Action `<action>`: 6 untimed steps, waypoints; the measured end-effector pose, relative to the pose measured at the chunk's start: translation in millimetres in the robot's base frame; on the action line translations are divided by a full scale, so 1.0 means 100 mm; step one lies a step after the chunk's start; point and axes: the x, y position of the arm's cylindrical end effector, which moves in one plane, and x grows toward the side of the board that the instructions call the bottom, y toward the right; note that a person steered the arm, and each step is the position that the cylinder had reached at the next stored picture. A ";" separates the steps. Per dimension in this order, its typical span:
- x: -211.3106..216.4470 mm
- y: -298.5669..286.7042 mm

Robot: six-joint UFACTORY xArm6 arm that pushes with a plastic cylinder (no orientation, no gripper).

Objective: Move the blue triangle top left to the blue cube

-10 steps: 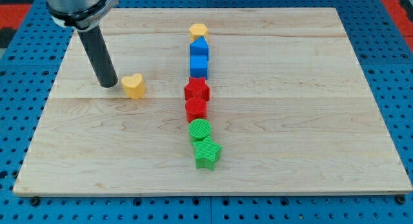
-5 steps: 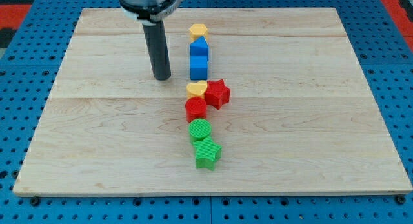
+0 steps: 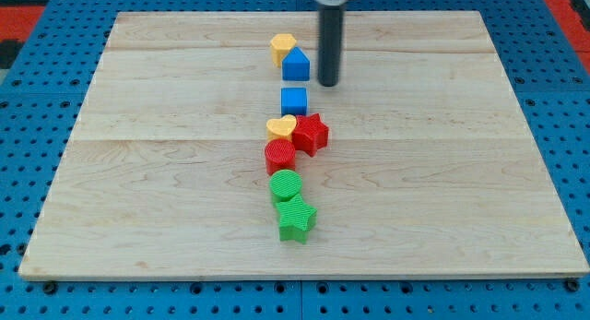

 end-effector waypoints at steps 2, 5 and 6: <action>-0.57 -0.08; -0.46 -1.00; -0.40 -1.41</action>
